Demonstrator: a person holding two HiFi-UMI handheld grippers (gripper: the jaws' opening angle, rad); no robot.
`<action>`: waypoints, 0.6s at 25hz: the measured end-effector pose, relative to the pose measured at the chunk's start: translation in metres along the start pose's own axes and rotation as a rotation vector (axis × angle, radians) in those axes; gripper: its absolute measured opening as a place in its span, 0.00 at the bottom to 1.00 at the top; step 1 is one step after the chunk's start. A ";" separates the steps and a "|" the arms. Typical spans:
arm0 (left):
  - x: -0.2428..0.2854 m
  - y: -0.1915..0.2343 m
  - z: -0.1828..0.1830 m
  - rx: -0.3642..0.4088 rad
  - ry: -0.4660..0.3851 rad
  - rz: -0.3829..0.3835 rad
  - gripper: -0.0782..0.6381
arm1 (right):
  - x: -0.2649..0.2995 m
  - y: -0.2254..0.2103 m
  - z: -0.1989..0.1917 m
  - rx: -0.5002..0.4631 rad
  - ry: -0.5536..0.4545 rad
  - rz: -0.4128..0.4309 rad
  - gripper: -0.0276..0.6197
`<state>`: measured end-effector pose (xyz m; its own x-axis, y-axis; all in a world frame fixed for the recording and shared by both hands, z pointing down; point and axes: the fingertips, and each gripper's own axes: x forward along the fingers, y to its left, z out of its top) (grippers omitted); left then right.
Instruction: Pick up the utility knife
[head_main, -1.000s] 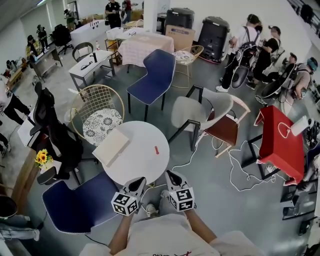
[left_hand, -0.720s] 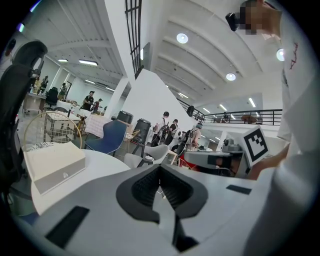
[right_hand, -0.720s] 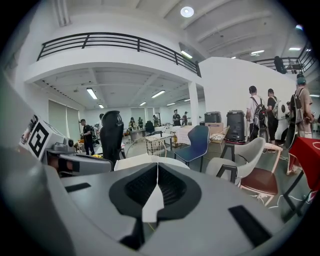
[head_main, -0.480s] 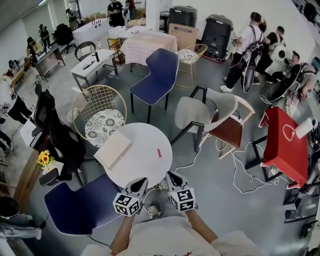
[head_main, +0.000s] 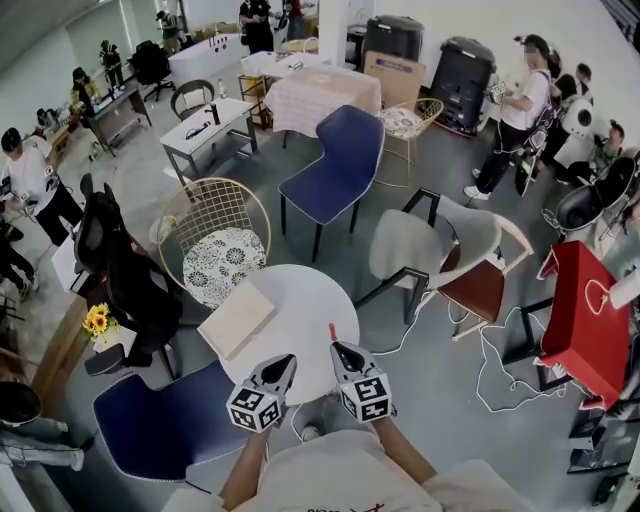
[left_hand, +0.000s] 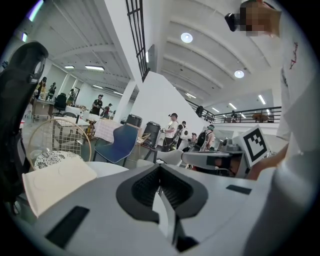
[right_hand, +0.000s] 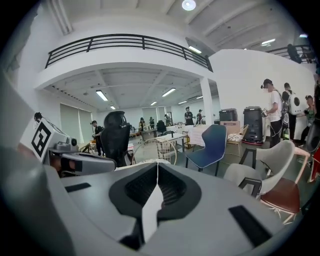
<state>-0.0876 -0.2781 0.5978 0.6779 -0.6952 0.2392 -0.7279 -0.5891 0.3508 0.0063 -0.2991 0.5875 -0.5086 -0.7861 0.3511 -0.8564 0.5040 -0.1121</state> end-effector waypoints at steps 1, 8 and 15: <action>0.006 0.005 0.003 0.000 0.002 0.003 0.13 | 0.007 -0.004 0.003 0.002 0.001 0.007 0.07; 0.043 0.027 0.020 -0.004 0.000 0.014 0.13 | 0.045 -0.039 0.016 0.008 0.015 0.011 0.07; 0.054 0.034 0.007 -0.029 0.036 0.016 0.13 | 0.061 -0.055 0.008 0.018 0.052 -0.012 0.07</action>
<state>-0.0767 -0.3385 0.6158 0.6699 -0.6889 0.2770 -0.7357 -0.5655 0.3729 0.0216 -0.3778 0.6080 -0.4936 -0.7721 0.4003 -0.8640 0.4878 -0.1246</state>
